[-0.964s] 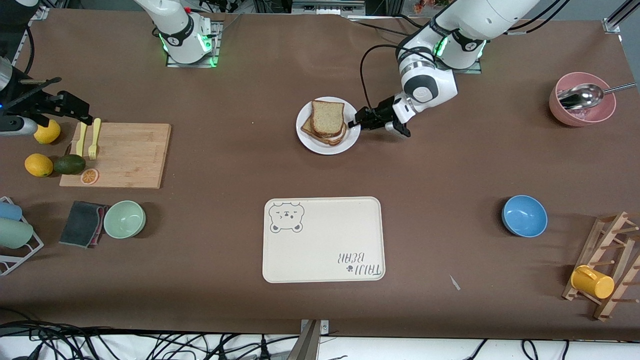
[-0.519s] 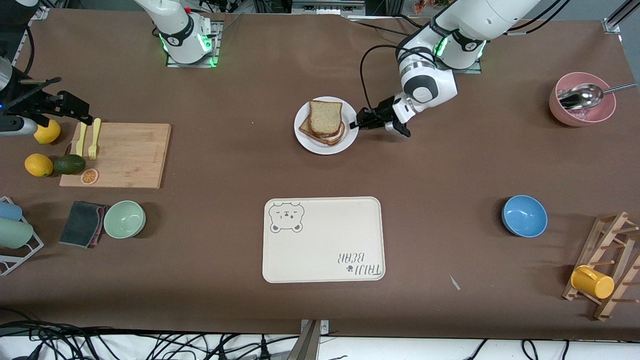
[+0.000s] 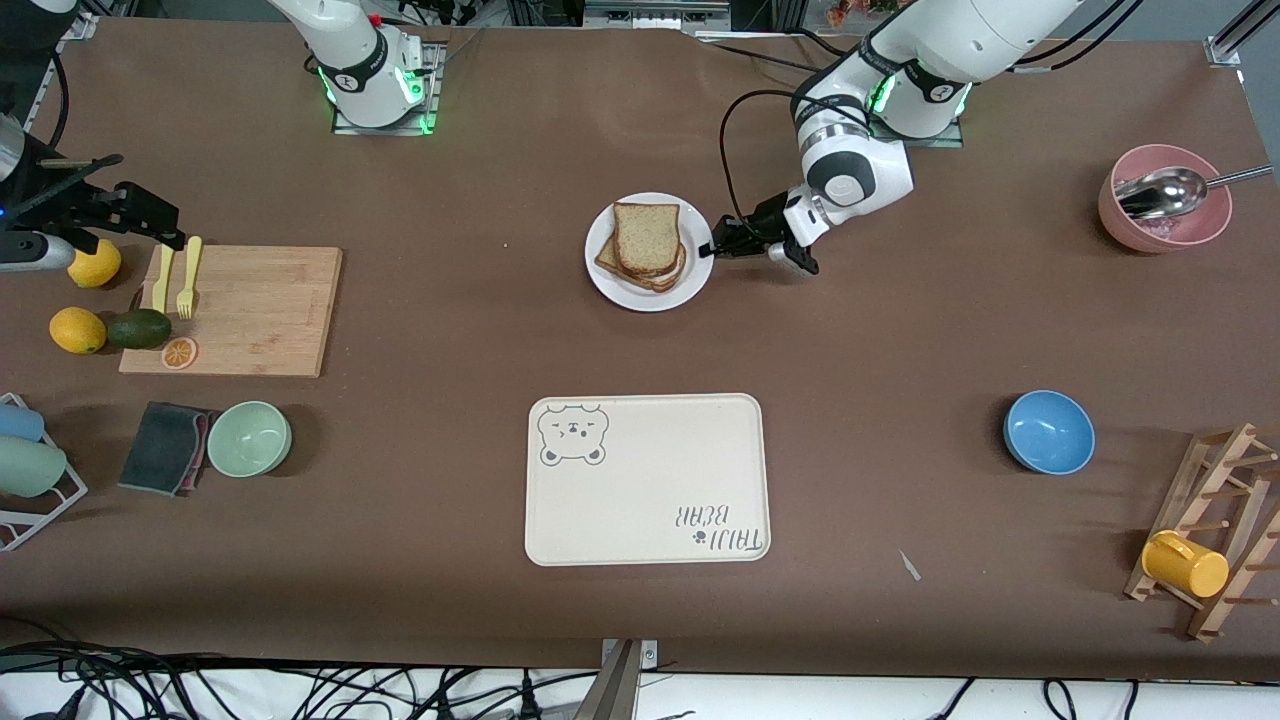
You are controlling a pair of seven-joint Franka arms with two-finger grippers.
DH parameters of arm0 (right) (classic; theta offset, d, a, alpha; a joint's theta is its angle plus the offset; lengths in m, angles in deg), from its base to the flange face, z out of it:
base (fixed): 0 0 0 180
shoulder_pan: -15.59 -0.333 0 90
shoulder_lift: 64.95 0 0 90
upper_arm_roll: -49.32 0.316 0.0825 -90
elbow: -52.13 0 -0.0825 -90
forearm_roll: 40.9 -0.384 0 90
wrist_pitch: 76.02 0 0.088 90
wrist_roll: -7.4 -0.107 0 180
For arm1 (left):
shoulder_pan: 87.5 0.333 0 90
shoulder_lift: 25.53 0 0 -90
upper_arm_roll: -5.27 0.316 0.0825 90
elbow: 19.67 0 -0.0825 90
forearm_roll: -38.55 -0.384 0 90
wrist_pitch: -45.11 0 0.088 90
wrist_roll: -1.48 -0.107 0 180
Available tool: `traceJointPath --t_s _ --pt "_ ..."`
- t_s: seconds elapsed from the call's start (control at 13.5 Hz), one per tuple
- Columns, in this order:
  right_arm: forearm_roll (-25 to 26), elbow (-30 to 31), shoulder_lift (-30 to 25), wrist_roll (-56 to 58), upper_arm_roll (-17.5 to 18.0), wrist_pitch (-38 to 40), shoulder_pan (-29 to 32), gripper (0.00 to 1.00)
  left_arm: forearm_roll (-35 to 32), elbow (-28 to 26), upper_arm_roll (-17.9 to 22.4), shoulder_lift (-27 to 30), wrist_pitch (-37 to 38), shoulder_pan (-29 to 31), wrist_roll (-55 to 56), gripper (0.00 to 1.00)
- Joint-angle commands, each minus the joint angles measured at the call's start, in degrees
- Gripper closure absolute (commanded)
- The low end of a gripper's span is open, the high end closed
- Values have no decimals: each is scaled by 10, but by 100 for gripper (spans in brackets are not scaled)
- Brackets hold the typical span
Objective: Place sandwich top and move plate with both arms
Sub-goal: 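Close the left gripper on the plate rim, then slide the plate with the left gripper onto the cream bear tray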
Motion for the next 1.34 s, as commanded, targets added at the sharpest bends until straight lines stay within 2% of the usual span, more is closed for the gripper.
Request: traceJointPath --t_s 0.0,0.67,0.82,1.26 --pt "-4 -3 -6 -2 7 4 8 0 24 8 7 -8 -9 7 -33 100" --pt "-4 -3 -5 -2 6 4 8 0 30 39 2 -2 -4 43 -28 100" --pt "-4 -3 -5 -3 6 4 8 0 49 59 2 -4 -5 42 -27 100" --pt "-4 -4 -5 -3 6 4 8 0 49 146 7 -15 -9 41 34 100"
